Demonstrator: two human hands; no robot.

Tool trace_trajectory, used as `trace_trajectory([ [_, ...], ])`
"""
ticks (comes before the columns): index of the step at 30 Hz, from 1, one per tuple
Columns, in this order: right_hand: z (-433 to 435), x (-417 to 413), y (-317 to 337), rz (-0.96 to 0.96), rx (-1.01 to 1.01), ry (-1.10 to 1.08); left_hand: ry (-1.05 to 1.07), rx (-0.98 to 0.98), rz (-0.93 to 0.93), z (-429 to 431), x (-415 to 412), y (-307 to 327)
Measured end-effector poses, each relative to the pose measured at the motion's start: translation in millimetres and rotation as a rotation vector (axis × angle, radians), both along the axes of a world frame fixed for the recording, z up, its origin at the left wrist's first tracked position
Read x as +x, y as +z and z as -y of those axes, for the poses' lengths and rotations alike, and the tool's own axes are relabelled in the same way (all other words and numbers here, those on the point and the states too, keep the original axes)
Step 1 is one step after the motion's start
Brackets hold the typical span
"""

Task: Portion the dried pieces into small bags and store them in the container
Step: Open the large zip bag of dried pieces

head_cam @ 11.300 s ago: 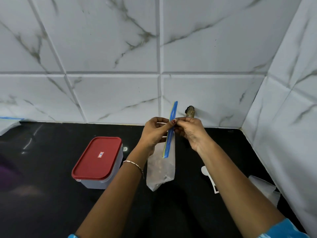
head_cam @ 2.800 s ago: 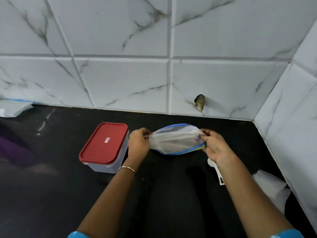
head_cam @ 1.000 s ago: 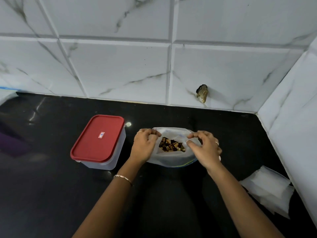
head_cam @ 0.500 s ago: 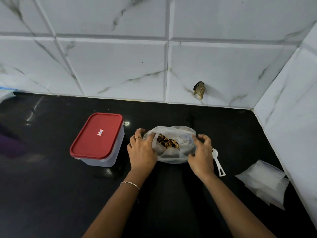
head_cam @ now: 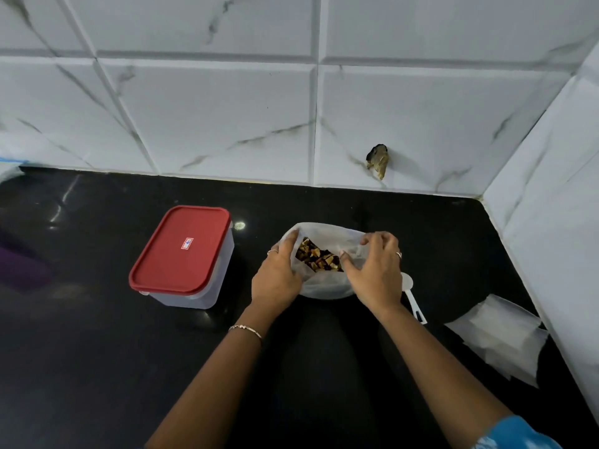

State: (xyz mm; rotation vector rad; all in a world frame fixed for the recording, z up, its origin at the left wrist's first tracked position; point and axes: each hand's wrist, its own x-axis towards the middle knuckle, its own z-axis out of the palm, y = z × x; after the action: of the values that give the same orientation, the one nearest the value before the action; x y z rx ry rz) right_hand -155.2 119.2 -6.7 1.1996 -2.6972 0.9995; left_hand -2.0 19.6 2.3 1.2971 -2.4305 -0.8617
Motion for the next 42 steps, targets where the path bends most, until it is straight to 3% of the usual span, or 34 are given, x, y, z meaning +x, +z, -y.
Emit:
trace_trajectory([
  [3,6.6,-0.8,-1.3,-0.071,0.032,0.158,0.185,-0.068,-0.097,-5.2,-10.4,1.0],
  [5,7.7,-2.5,-0.9,-0.131,0.102,0.228,0.244,-0.113,-0.048,-2.9,-17.0,-0.1],
  [9,6.9,-7.4,3.7,-0.21,0.148,0.169,0.194,-0.173,0.164,4.1,-21.7,-3.8],
  [13,4.4,-16.6,16.0,-0.248,0.221,0.096,0.121,-0.17,0.208,9.3,-19.3,-2.8],
  [29,-6.6,-23.7,13.4,0.014,0.476,0.145,-0.047,0.024,0.016,12.4,-3.0,1.6],
  [37,-32.6,-17.9,27.2,-0.118,0.213,0.13,-0.009,-0.082,-0.26,-9.8,-8.0,20.2],
  [42,-65.2,-24.3,22.3,-0.11,0.066,0.017,-0.039,-0.214,-0.323,-32.8,-30.5,31.0],
])
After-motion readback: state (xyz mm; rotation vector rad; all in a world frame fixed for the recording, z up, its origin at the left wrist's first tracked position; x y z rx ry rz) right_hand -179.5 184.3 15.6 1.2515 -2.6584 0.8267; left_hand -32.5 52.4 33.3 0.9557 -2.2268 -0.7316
